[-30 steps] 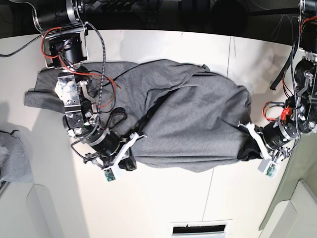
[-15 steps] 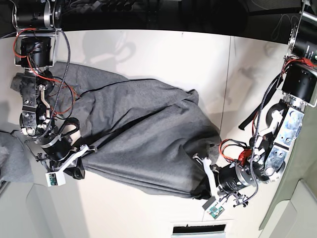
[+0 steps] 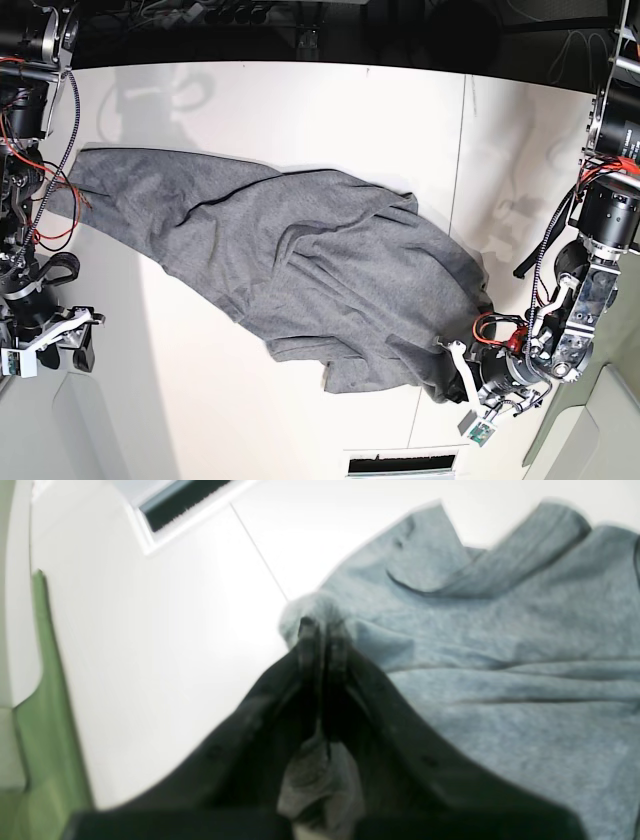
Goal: Layout the t-shirt on the table in an organized manner, then fold the t-shirt properly
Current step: 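Drag the shirt apart, pulling the grippers away from each other, then release the right gripper and regrasp the shirt edge nearby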
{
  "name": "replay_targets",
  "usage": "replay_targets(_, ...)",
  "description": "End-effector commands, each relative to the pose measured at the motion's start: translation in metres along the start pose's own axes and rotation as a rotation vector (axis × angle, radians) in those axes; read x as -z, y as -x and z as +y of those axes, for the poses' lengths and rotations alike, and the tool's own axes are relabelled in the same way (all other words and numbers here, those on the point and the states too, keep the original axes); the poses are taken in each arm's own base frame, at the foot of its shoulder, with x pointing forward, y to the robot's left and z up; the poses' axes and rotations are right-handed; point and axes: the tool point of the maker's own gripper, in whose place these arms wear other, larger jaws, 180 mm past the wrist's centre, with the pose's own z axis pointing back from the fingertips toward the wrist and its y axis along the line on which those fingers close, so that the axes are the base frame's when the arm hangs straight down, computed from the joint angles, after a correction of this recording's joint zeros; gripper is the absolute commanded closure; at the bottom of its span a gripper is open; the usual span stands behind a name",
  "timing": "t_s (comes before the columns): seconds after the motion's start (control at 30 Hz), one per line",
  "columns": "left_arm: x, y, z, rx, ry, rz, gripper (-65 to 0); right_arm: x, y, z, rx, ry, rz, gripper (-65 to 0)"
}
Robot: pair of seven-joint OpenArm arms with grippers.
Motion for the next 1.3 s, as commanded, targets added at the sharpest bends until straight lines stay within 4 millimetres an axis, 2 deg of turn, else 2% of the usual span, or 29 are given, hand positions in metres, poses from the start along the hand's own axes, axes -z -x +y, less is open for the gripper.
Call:
replay_targets(0.0, -0.003, -0.028, 0.009, -0.007, -0.015, -0.071, 0.0, -0.001, -0.030, -0.012, -0.005, 0.020, -0.076, -33.4)
replay_targets(0.27, 0.000, -0.022, 0.001, -0.014, 0.000, -0.032, 0.0, -0.004, 0.000, -0.006, 0.131, -0.017, 0.075, -33.4)
replay_targets(0.53, 0.001, -0.020, 0.000, -0.015, 0.002, -0.025, 0.0, -0.020, 0.016, -0.039, 0.228, 0.053, 0.133, -33.4)
replay_targets(0.7, 0.001, -0.012, -0.004, -0.019, 0.008, -0.013, 0.0, -0.039, 0.045, -0.050, 0.329, 0.068, 0.169, -33.4)
replay_targets(1.0, 0.002, 0.005, -0.011, -0.027, 0.020, 0.020, 0.0, -0.070, 0.109, -0.043, 0.351, 0.052, 0.285, -33.4)
replay_targets(1.17, 0.002, 0.007, -0.011, -0.027, 0.021, 0.029, 0.0, -0.085, 0.133, -0.038, 0.382, 0.047, 0.328, -33.4)
replay_targets(1.27, 0.002, 0.008, -0.012, -0.028, 0.021, 0.032, 0.0, -0.089, 0.141, -0.037, 0.384, 0.049, 0.345, -33.4)
